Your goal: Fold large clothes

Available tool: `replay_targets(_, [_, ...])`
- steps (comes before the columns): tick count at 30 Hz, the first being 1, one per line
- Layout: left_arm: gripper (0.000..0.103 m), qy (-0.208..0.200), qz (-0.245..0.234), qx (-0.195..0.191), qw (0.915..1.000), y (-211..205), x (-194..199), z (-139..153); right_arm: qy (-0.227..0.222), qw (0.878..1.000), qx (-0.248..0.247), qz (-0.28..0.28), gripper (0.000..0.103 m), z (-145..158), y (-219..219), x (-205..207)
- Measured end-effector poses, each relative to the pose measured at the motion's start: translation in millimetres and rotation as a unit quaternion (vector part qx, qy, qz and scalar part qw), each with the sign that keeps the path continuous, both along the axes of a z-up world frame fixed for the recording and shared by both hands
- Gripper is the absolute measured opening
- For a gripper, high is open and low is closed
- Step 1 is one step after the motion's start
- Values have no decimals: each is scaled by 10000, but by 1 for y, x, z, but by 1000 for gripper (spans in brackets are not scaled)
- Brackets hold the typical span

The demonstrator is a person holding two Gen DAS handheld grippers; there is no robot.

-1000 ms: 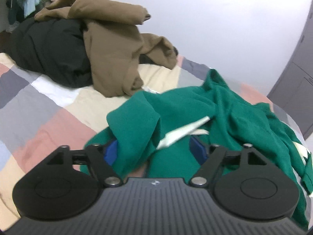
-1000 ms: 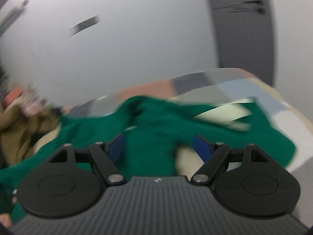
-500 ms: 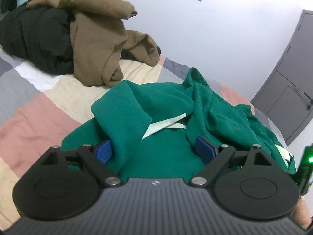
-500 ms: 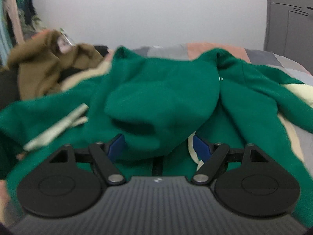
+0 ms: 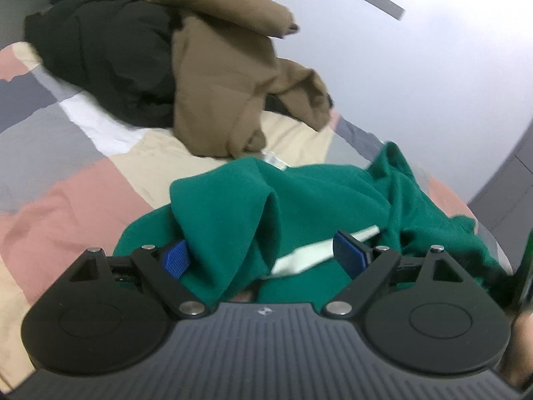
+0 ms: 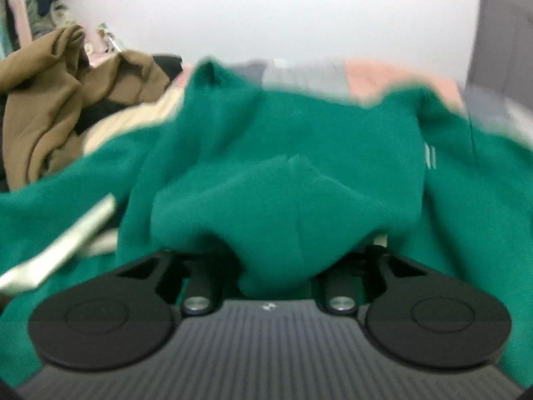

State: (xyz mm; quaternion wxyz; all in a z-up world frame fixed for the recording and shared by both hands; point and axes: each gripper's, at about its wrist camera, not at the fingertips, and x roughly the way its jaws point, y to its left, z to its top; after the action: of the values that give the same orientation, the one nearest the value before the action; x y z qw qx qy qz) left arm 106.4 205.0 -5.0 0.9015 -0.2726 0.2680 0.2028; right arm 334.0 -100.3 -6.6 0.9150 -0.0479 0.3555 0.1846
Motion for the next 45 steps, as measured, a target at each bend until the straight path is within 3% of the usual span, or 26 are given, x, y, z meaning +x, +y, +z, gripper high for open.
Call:
replay_targets(7, [91,-33,554,123,9984,18,22,-10,-833,9950,-470,-293,20,90,30,117])
replay_targets(12, [91,-103,901,254,9956,31,38,-20,-1463,9845,-540,-809,20,127,41,202])
replay_targets(17, [91,-79,1209,398,9918,41,56,-31,-1848,9729,-384,-1336,21,128,45,267])
replay_targets(23, [91,29,1407,280,9897,56,73,-45,-1588,9759,-513,-1405,24,80,47,310])
replay_targets(25, [91,45,1457,265,9890,58,75,-48,-1488,9782,-417,-1387,29,66,41,311])
replay_targets(26, [91,57,1469,242,9888,59,76,-49,-1430,9797,-343,-1362,36,61,40,310])
replay_targets(29, [91,54,1469,176,9890,61,75,-50,-1368,9808,-146,-1382,78,55,33,299])
replay_targets(32, [91,260,1451,315,9886,59,74,-47,-1306,9816,107,-1389,80,56,23,275])
replay_targets(35, [91,274,1324,195,9906,58,67,-45,-1032,9854,327,-1314,80,48,8,237])
replay_targets(41, [91,230,1120,175,9933,53,43,-36,-627,9923,291,-1030,80,22,-25,144])
replay_targets(45, [91,309,977,269,9944,45,31,-30,-530,9943,270,-885,80,12,-55,58])
